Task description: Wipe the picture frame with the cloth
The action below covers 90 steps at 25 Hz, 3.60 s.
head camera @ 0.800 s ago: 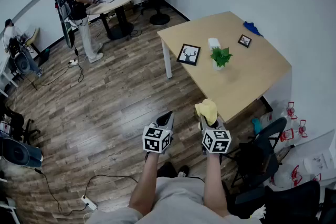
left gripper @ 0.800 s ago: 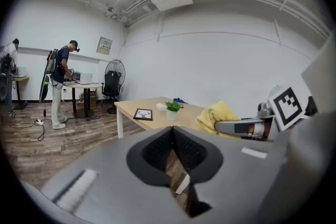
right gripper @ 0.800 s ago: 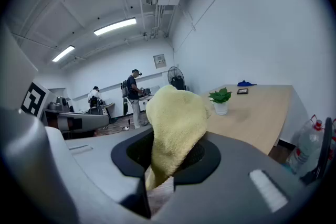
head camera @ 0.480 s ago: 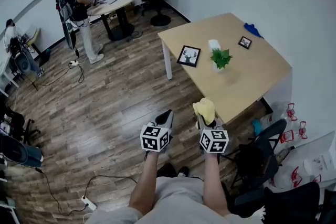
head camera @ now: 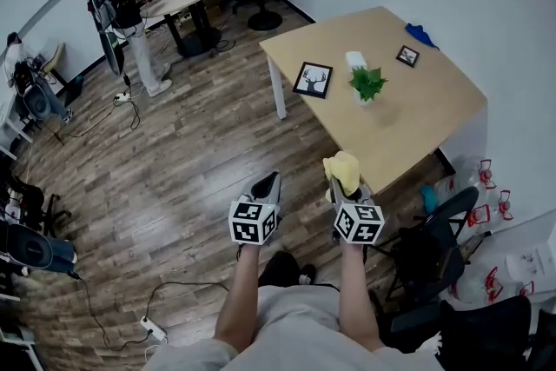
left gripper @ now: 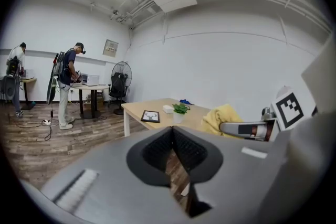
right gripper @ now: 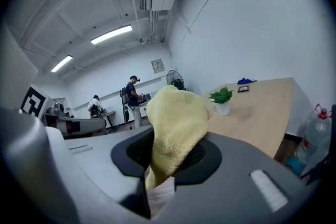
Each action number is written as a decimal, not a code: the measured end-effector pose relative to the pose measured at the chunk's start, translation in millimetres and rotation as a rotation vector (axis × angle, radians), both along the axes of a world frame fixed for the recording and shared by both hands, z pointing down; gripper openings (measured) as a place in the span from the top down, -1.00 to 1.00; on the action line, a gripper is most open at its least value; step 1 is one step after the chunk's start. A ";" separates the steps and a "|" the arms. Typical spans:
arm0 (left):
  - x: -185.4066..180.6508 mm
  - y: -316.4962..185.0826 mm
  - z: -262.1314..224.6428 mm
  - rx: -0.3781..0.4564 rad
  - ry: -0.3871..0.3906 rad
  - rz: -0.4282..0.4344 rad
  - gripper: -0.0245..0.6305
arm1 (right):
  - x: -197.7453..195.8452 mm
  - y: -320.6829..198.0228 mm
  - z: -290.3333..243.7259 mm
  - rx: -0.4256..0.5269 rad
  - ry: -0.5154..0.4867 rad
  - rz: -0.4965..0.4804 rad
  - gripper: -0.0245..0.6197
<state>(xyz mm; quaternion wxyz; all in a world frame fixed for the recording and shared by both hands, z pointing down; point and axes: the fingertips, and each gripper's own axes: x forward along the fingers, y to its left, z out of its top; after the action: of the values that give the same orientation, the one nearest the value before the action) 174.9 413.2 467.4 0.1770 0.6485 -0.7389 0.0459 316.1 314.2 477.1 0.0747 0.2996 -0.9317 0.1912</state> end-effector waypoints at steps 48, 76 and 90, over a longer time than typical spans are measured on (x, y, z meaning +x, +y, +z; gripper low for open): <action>-320.1 -324.2 17.7 -0.060 0.059 0.205 0.77 | -288.1 -282.4 32.9 -0.137 0.110 0.223 0.66; -292.9 -444.2 68.1 -0.148 -0.125 0.659 0.77 | -284.0 -415.8 41.0 0.070 0.358 0.003 0.66; -256.6 -496.1 175.2 -0.454 -0.307 1.028 0.77 | -298.4 -478.4 89.6 0.060 0.461 -0.020 0.66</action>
<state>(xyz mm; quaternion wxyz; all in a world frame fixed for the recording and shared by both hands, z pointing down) -81.7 -82.9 642.6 0.1574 0.8555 -0.3181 0.3770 17.8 -164.2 566.7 0.2786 0.3284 -0.8981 0.0894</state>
